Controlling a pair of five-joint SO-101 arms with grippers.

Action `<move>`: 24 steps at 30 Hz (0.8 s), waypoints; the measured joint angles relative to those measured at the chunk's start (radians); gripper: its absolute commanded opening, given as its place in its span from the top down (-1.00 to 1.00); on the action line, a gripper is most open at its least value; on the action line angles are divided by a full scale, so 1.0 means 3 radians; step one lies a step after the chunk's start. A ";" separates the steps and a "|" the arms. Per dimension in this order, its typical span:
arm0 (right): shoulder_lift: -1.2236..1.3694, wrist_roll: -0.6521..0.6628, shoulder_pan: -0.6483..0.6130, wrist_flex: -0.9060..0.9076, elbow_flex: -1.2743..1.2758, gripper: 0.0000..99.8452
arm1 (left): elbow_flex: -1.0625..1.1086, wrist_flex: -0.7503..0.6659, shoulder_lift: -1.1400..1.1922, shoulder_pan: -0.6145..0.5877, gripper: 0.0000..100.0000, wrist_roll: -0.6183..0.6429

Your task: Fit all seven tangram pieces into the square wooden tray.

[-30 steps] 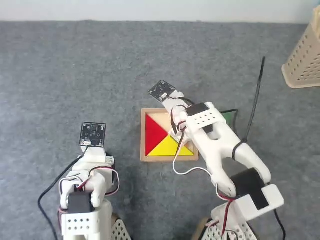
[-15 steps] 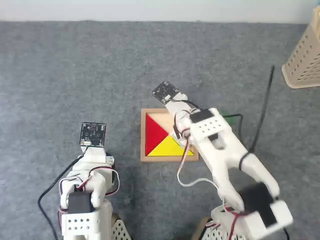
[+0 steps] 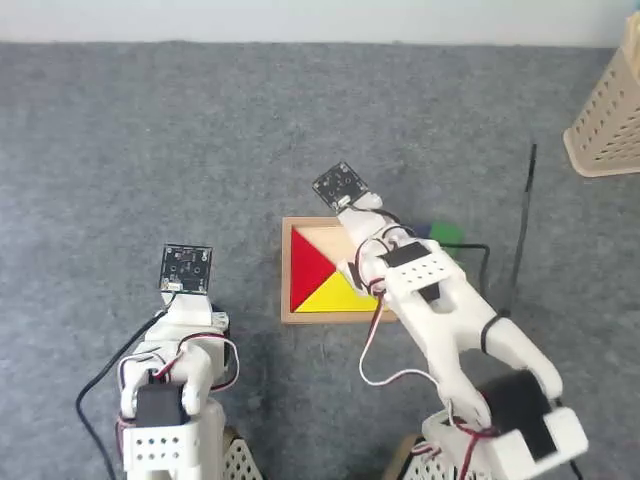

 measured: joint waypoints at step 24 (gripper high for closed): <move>0.0286 -0.0026 -0.0051 -0.0189 -0.0266 0.80 | 0.0000 0.0000 0.0000 0.0000 0.97 0.0000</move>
